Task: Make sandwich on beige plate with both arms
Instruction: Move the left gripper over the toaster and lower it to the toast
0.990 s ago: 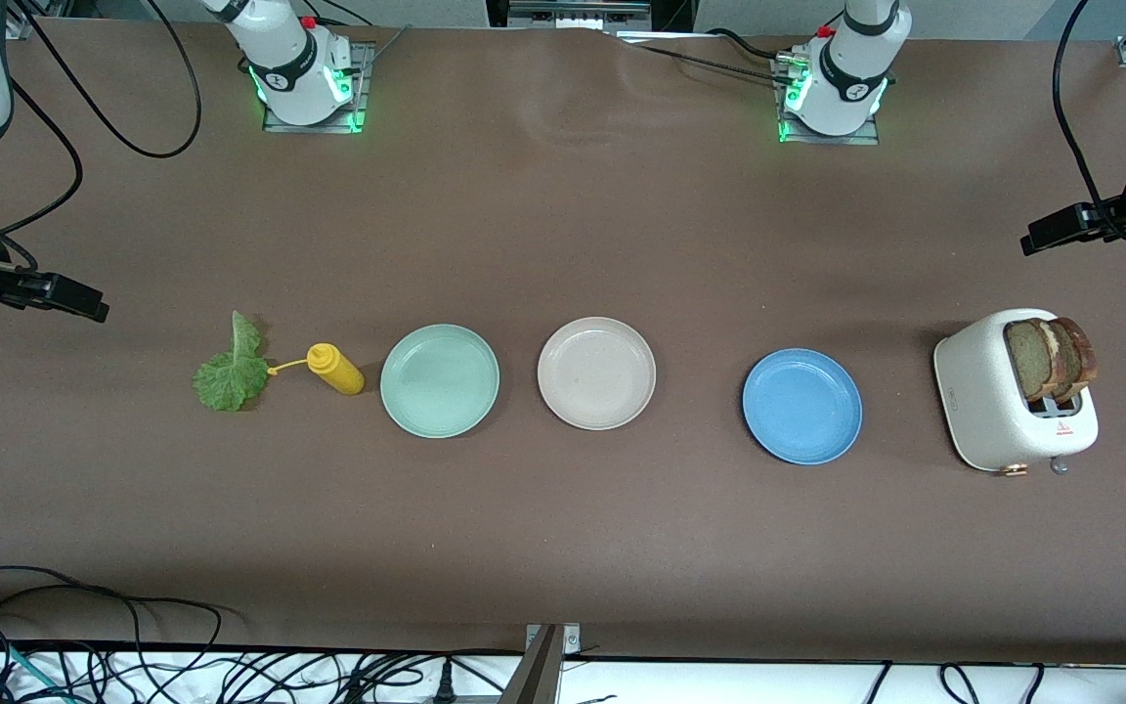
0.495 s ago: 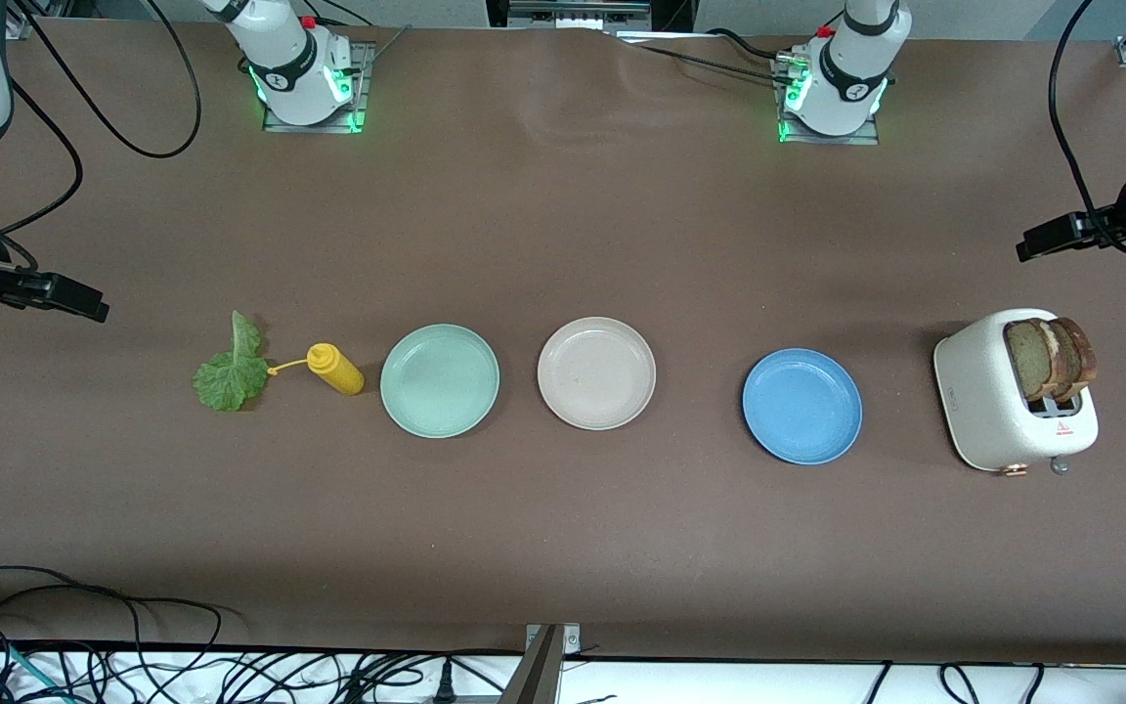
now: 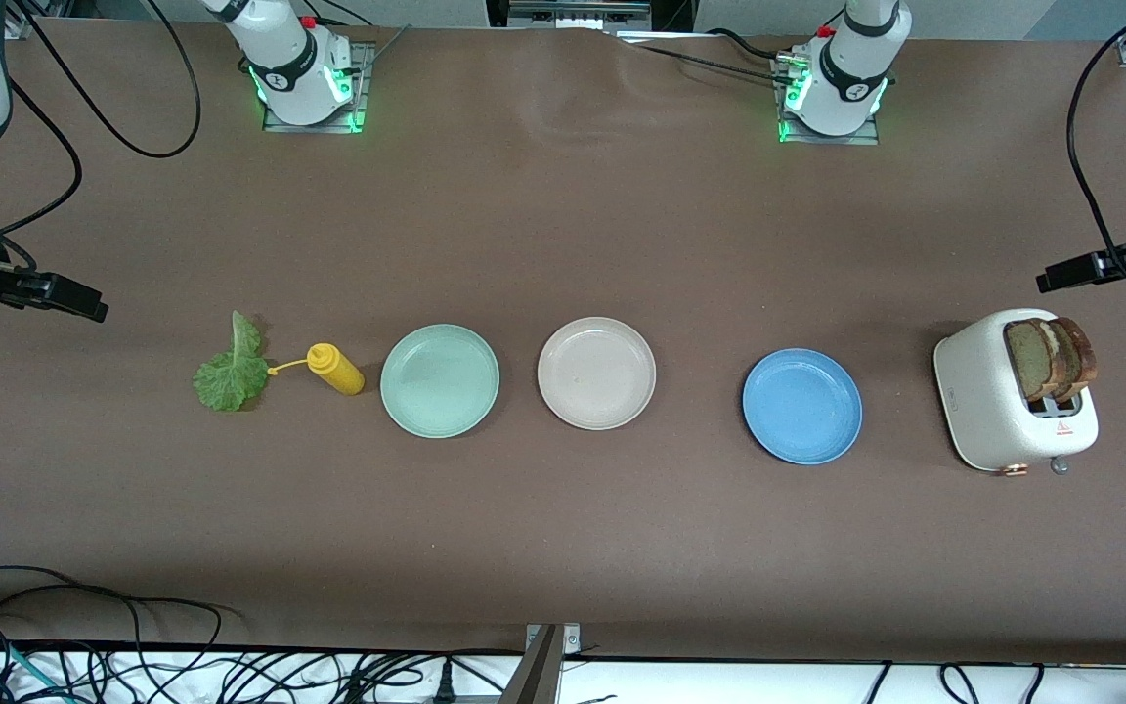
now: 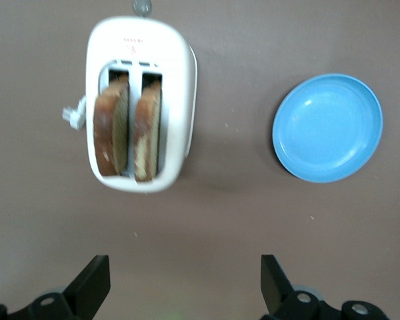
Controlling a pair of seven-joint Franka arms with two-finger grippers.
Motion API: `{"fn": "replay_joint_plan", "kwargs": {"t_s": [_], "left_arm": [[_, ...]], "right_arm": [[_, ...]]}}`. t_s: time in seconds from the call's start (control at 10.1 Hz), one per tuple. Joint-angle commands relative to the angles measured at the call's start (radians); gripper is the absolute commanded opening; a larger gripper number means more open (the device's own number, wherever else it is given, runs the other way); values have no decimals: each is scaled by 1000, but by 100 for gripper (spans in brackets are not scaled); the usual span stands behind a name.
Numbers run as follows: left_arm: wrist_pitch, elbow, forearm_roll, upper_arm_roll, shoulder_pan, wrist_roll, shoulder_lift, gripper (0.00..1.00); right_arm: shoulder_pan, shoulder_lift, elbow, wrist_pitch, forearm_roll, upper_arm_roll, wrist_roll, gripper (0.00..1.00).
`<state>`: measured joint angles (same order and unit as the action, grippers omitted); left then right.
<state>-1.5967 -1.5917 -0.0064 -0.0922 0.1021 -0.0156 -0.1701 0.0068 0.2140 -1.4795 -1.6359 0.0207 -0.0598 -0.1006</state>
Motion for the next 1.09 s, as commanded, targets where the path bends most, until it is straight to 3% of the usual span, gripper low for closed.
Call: {"fn": "replay_joint_plan", "kwargs": {"t_s": [0.0, 0.69, 0.99], "left_arm": [[-158, -117, -3, 2, 14, -73, 18, 100], [-497, -375, -3, 0, 48, -83, 11, 100], [-540, -404, -6, 0, 53, -83, 3, 99]], "right_arm": [[-2, -15, -15, 2, -16, -5, 13, 100], [-4, -15, -13, 2, -16, -5, 13, 100], [-4, -15, -13, 2, -18, -5, 10, 100]]}}
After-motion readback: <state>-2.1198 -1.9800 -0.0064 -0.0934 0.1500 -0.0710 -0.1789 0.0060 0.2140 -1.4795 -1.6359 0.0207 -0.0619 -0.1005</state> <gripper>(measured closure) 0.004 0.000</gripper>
